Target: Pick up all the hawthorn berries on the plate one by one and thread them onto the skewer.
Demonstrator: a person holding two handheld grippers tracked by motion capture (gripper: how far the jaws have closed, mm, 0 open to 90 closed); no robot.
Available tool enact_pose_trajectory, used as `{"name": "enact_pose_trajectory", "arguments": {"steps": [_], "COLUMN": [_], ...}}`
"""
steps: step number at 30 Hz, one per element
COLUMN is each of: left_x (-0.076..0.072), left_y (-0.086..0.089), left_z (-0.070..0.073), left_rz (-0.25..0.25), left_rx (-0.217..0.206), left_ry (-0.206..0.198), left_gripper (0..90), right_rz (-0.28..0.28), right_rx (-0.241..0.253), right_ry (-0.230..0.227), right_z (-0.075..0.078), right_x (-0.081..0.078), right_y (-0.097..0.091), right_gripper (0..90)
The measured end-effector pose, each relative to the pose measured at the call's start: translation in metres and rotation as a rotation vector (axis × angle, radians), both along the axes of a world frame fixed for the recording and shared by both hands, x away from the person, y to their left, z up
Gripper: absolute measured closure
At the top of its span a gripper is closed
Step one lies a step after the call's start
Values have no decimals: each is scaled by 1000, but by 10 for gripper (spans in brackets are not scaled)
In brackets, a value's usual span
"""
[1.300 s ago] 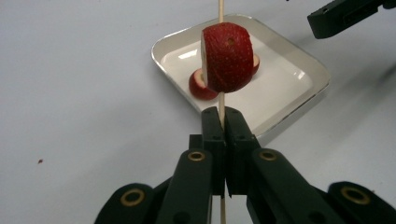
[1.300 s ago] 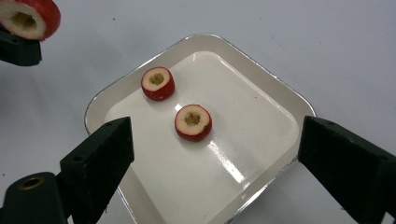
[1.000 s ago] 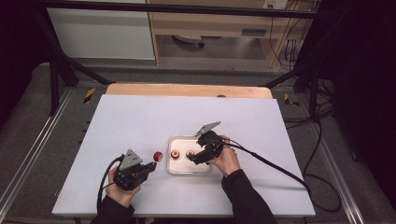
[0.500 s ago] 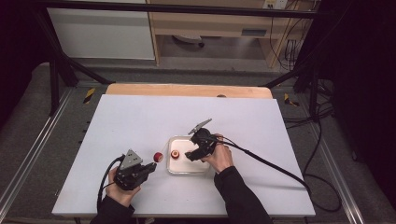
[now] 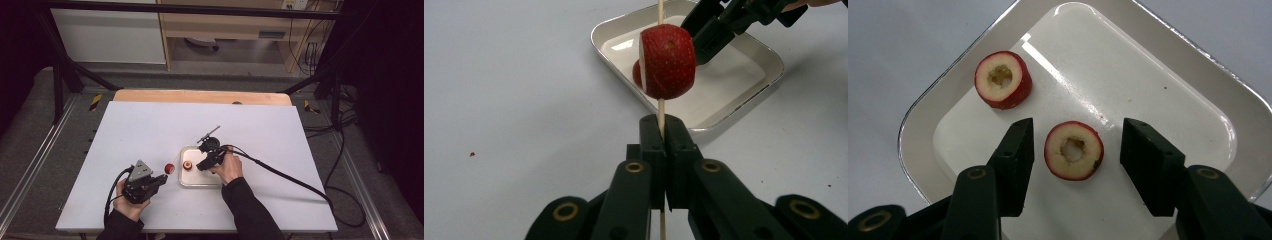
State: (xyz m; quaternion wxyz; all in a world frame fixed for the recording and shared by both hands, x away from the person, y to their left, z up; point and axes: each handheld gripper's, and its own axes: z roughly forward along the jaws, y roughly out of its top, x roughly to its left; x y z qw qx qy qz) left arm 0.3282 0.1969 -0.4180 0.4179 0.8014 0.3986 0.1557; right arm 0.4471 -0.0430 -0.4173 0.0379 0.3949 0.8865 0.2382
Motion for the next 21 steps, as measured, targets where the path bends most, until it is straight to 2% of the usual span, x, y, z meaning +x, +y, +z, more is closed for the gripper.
{"name": "enact_pose_trajectory", "arguments": {"steps": [3, 5, 6, 10, 15, 21], "left_x": [0, 0, 0, 0, 0, 0], "left_y": [0, 0, 0, 0, 0, -1], "left_z": [0, 0, 0, 0, 0, -1], "left_rz": [-1, -1, -2, -3, -4, -4], "left_rx": [-1, -1, -1, -1, 1, 0], "left_ry": [2, 2, 3, 4, 5, 4], "left_gripper": [885, 885, 886, 886, 886, 886], "right_rz": [-46, -57, -83, -101, -121, -130], "right_rx": [-9, -4, 1, 17, 14, 7], "right_ry": [5, 9, 12, 19, 36, 44], "right_z": [-2, -2, -3, -3, -6, -5], "right_x": [0, 0, -1, -1, -2, -3], "right_y": [1, 1, 2, 3, 4, 4], "right_gripper": [515, 523, 533, 556, 605, 615]}}
